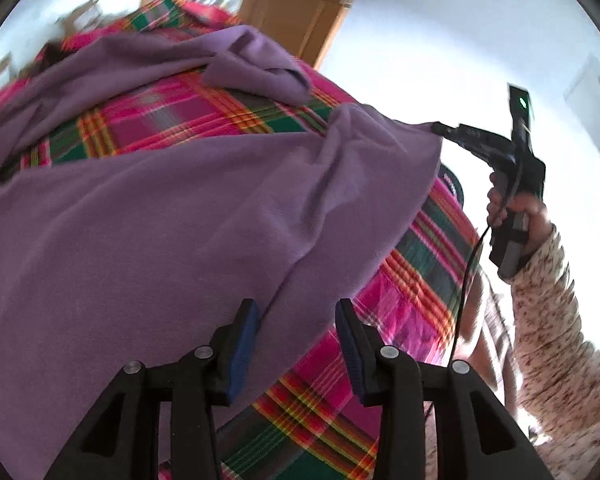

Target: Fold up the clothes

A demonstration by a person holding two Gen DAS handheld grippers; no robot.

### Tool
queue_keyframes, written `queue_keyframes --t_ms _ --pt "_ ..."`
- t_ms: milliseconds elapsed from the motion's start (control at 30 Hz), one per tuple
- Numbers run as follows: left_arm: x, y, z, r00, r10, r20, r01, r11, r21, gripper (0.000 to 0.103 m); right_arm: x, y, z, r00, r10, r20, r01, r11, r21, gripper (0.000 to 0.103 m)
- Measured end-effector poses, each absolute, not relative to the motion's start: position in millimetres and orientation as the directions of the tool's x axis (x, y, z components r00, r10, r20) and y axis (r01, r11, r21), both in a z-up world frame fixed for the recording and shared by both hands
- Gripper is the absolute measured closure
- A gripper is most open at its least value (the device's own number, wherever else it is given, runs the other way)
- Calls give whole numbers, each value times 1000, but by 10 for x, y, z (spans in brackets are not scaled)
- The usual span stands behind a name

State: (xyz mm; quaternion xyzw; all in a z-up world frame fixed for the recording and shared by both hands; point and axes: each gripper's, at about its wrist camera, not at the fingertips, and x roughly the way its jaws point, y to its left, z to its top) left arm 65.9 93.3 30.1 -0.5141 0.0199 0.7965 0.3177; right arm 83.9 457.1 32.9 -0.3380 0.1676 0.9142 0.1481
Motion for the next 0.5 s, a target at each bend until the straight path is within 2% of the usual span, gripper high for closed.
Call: queue_keyframes --t_ms 300,500 --pt "816 1258 258 -283 421 -862 -595 -781 -187 61 984 4640 386 -753 167 -637 -414 -872 261 99" --pt "817 1415 224 -327 375 -868 -621 -777 -102 59 996 4653 367 -737 169 -655 -426 -868 256 99"
